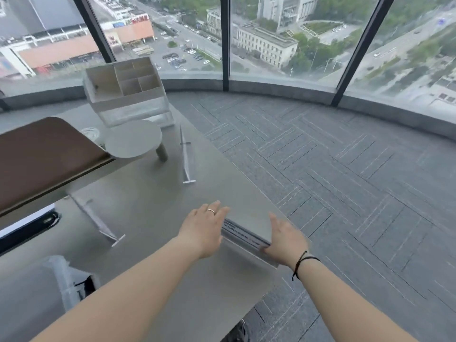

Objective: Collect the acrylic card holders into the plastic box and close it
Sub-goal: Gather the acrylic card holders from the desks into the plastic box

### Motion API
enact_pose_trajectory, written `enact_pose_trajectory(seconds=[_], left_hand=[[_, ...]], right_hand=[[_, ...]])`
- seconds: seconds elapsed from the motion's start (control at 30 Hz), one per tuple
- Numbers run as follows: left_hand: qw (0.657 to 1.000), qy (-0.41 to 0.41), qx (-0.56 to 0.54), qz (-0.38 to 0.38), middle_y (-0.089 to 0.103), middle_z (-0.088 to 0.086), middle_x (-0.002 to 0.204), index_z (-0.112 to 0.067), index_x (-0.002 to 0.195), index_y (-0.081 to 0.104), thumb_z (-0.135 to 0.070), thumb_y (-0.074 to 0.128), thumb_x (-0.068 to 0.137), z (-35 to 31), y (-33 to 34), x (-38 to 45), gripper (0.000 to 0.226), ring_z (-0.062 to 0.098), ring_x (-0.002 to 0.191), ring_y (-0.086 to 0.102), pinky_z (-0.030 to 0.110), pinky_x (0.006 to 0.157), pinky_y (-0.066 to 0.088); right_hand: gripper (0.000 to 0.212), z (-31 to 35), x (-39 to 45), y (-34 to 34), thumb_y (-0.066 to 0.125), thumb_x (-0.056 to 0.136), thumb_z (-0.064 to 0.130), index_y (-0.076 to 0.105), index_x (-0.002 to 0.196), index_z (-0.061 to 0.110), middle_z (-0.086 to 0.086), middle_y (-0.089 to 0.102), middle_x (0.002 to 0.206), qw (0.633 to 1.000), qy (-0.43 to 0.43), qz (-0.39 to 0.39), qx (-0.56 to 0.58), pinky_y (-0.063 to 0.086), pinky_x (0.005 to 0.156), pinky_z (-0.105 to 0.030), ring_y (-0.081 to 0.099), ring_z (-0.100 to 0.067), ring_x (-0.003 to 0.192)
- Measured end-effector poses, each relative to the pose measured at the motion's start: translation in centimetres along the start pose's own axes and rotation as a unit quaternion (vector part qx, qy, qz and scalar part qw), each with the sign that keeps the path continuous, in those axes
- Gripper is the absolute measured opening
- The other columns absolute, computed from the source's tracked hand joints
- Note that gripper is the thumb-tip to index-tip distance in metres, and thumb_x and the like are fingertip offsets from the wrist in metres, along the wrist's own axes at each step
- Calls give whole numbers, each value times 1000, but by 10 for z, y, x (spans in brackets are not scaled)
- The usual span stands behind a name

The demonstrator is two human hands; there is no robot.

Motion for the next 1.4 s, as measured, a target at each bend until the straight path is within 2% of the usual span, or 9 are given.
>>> enact_pose_trajectory(seconds=[0.1, 0.2, 0.37, 0.5, 0.63, 0.73, 0.93, 1.07, 1.4], left_hand=[[998, 23, 44, 33, 12, 5, 162, -26, 151, 13, -28, 49, 94, -18, 19, 32, 68, 25, 146, 14, 41, 116, 19], [991, 50, 113, 60, 39, 6, 148, -25, 141, 32, -26, 52, 92, -30, 39, 58, 53, 29, 135, 31, 41, 109, 29], [991, 82, 108, 20, 63, 4, 98, -18, 92, 56, -10, 53, 87, -39, 46, 74, 10, 28, 89, 51, 32, 67, 31], [989, 104, 107, -17, 54, -4, 56, -21, 58, 50, -9, 87, 51, -32, 54, 74, 39, 22, 51, 46, 23, 44, 27], [994, 68, 77, 24, 63, 1, 85, -17, 83, 58, -6, 60, 84, -31, 56, 74, 11, 27, 81, 53, 31, 56, 39], [996, 36, 77, 39, 62, 3, 102, -17, 97, 58, -4, 45, 90, -29, 54, 69, 19, 28, 98, 51, 33, 62, 34], [996, -21, 71, 44, 65, 4, 104, -17, 99, 61, -14, 46, 95, -27, 50, 25, 16, 29, 97, 55, 32, 62, 30], [997, 0, 77, -13, 67, 1, 83, -19, 82, 66, -26, 65, 88, -11, 26, -9, 9, 25, 79, 58, 26, 52, 26], [993, 30, 96, -69, 63, -4, 111, -26, 107, 63, -21, 46, 99, 98, -73, -120, 19, 20, 105, 52, 34, 72, 48]], right_hand=[[56, 2, 10, 20, 52, 85, 41, 35, 135, 23, -7, 57, 125, 998, -9, 61, 1, 47, 90, -39, 57, -29, 114], [20, 8, 12, 29, 46, 89, 25, 54, 107, 19, -7, 64, 113, 995, -29, 97, -2, 44, 77, -33, 62, -30, 103], [19, 6, 15, 29, 46, 88, 17, 60, 102, 15, -12, 65, 113, 995, -44, 89, 7, 48, 83, -35, 62, -34, 106], [20, 5, 17, 32, 47, 88, 17, 61, 102, 14, -12, 65, 112, 995, -51, 88, 11, 48, 83, -35, 62, -34, 106], [22, 6, 18, 32, 46, 87, 16, 61, 102, 15, -12, 67, 110, 995, -60, 82, 7, 49, 83, -36, 63, -34, 104], [22, 9, 18, 28, 47, 89, 19, 62, 103, 14, -13, 67, 111, 994, -75, 76, -12, 50, 84, -37, 63, -35, 104], [23, 30, -7, 24, 46, 86, 9, 60, 102, 16, -11, 68, 105, 988, -121, 70, -63, 50, 77, -36, 65, -34, 98], [22, 54, -33, 24, 43, 85, 9, 56, 99, 19, -9, 66, 101, 985, -146, 73, -54, 39, 68, -33, 63, -33, 97], [15, 215, -115, -38, 37, 93, 26, 44, 80, 20, -4, 58, 83, 967, -253, 40, -11, 41, 65, -36, 52, -32, 79]])
Point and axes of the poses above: each hand's wrist, its own x-axis towards the middle knuckle, its own y-axis out of the palm, z = x × y, the point moved 7 cm from there along x, towards the middle knuckle
